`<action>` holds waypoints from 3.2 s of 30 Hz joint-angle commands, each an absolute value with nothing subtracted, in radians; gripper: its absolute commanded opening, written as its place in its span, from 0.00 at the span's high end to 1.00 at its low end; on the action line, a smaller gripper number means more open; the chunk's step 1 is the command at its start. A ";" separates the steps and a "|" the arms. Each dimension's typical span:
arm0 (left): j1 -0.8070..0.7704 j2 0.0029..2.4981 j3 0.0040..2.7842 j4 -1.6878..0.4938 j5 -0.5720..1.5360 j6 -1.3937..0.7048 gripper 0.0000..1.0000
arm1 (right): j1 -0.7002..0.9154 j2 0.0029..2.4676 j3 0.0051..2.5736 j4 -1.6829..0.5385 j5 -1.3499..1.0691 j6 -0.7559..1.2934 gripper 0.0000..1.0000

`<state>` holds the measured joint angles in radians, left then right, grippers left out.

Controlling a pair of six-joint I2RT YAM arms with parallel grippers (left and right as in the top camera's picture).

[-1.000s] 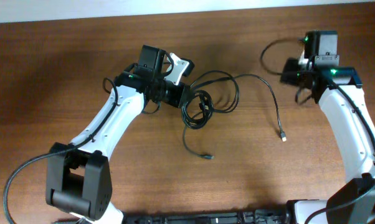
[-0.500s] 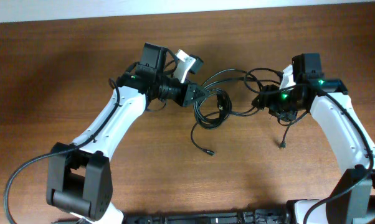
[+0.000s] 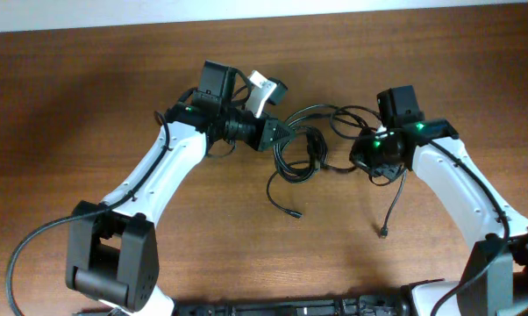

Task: Untangle cables

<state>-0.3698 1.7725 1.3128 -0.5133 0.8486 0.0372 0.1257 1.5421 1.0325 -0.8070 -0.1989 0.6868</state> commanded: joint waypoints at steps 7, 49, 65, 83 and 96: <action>-0.372 1.755 1.312 -0.695 0.254 0.031 1.00 | 0.018 1.546 1.040 -0.754 0.398 0.685 0.96; -0.372 1.755 1.312 -0.505 0.880 -0.041 1.00 | 0.242 1.617 1.224 -0.870 -0.433 0.635 0.69; -0.372 1.755 1.312 -0.505 0.850 -0.041 1.00 | 0.242 1.617 1.223 -0.860 -0.607 0.649 0.67; -0.372 1.755 1.312 -0.498 0.962 -0.100 1.00 | 0.242 1.617 1.222 -0.855 -0.146 0.690 0.96; -0.350 1.743 1.312 -0.388 0.876 -0.184 1.00 | 0.241 1.617 1.222 -0.893 -0.209 0.482 0.52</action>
<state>-0.3679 1.7725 1.3083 -0.4217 0.8642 -0.1345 0.2363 1.6077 1.2194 -0.9035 -0.2245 0.4328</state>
